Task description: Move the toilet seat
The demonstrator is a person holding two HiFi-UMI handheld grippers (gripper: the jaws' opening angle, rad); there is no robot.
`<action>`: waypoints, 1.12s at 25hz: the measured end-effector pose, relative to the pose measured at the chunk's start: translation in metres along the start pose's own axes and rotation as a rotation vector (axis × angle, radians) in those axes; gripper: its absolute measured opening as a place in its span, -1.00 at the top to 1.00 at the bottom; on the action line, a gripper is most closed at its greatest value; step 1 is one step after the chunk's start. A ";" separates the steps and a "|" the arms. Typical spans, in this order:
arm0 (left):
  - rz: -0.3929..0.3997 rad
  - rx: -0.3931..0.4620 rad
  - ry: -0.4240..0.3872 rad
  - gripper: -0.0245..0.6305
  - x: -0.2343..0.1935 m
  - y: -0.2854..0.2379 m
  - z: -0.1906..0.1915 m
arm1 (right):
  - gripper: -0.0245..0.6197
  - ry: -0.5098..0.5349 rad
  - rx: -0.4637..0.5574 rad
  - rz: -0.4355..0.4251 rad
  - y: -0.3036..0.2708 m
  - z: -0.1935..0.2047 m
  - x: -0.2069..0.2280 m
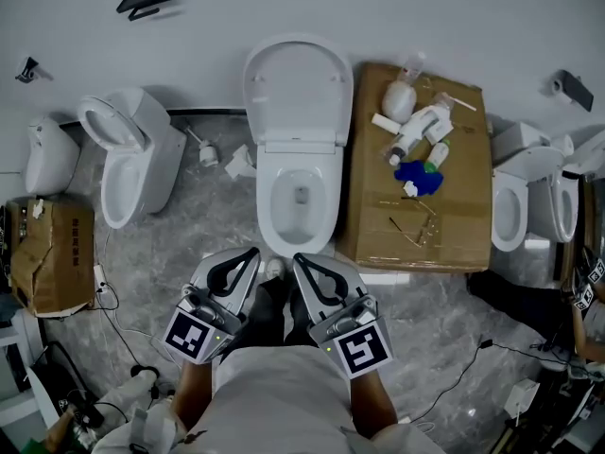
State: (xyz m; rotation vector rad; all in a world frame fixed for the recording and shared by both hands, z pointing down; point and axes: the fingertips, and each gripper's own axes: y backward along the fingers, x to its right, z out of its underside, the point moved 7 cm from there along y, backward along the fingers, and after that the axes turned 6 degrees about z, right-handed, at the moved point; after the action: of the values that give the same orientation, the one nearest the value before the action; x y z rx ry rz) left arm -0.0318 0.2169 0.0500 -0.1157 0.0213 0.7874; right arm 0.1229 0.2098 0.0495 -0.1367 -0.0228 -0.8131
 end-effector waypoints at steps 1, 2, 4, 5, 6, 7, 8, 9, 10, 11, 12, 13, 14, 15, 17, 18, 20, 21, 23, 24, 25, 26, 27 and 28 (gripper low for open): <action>0.005 -0.003 -0.004 0.94 -0.001 -0.003 0.004 | 0.93 -0.001 -0.004 0.007 -0.001 0.004 0.002; 0.011 -0.006 -0.005 0.94 -0.003 -0.005 0.008 | 0.92 -0.006 -0.013 0.015 -0.003 0.008 0.003; 0.027 -0.014 0.005 0.94 -0.007 -0.009 0.018 | 0.93 -0.011 -0.039 0.034 -0.006 0.018 0.005; 0.035 -0.017 0.013 0.94 -0.010 -0.011 0.024 | 0.93 -0.012 -0.053 0.042 -0.009 0.022 0.006; 0.040 -0.018 0.022 0.94 -0.014 -0.012 0.029 | 0.93 -0.013 -0.062 0.048 -0.013 0.027 0.007; 0.045 -0.017 0.030 0.94 -0.019 -0.013 0.034 | 0.93 -0.011 -0.065 0.052 -0.018 0.031 0.007; 0.050 -0.015 0.039 0.94 -0.023 -0.014 0.040 | 0.93 -0.009 -0.065 0.054 -0.023 0.035 0.008; 0.056 -0.015 0.048 0.94 -0.027 -0.015 0.046 | 0.93 -0.008 -0.065 0.058 -0.027 0.040 0.008; 0.061 -0.016 0.056 0.94 -0.031 -0.017 0.053 | 0.93 -0.010 -0.069 0.064 -0.030 0.045 0.009; 0.064 -0.022 0.062 0.94 -0.034 -0.018 0.060 | 0.93 -0.017 -0.079 0.069 -0.032 0.052 0.011; 0.064 -0.032 0.067 0.94 -0.036 -0.020 0.068 | 0.92 -0.027 -0.088 0.073 -0.034 0.059 0.012; 0.063 -0.044 0.072 0.94 -0.039 -0.022 0.076 | 0.92 -0.038 -0.095 0.073 -0.036 0.066 0.014; 0.063 -0.055 0.077 0.94 -0.042 -0.024 0.084 | 0.92 -0.050 -0.098 0.071 -0.038 0.073 0.016; 0.064 -0.063 0.085 0.94 -0.046 -0.026 0.092 | 0.92 -0.060 -0.101 0.070 -0.040 0.079 0.018; 0.070 -0.074 0.108 0.94 -0.052 -0.031 0.106 | 0.92 -0.070 -0.112 0.074 -0.044 0.092 0.023; 0.074 -0.079 0.119 0.94 -0.055 -0.033 0.112 | 0.92 -0.071 -0.121 0.079 -0.046 0.098 0.025; 0.082 -0.094 0.134 0.94 -0.060 -0.039 0.127 | 0.92 -0.081 -0.143 0.089 -0.051 0.113 0.031; 0.086 -0.102 0.138 0.94 -0.062 -0.042 0.134 | 0.92 -0.089 -0.153 0.093 -0.052 0.120 0.034; 0.096 -0.123 0.137 0.94 -0.065 -0.048 0.150 | 0.92 -0.108 -0.168 0.098 -0.055 0.137 0.040; 0.100 -0.137 0.132 0.94 -0.067 -0.051 0.159 | 0.92 -0.119 -0.176 0.101 -0.057 0.147 0.044; 0.103 -0.153 0.126 0.93 -0.069 -0.054 0.168 | 0.92 -0.129 -0.186 0.106 -0.059 0.157 0.047; 0.105 -0.169 0.124 0.93 -0.071 -0.056 0.177 | 0.92 -0.140 -0.196 0.113 -0.062 0.168 0.050; 0.104 -0.183 0.125 0.93 -0.073 -0.058 0.186 | 0.92 -0.150 -0.205 0.122 -0.064 0.178 0.053; 0.102 -0.191 0.130 0.93 -0.075 -0.060 0.195 | 0.92 -0.157 -0.213 0.129 -0.066 0.187 0.055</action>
State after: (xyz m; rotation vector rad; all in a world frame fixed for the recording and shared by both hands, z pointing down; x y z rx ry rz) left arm -0.0472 0.1441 0.2543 -0.3491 0.0755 0.8818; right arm 0.1190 0.1498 0.2465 -0.3992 -0.0753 -0.6731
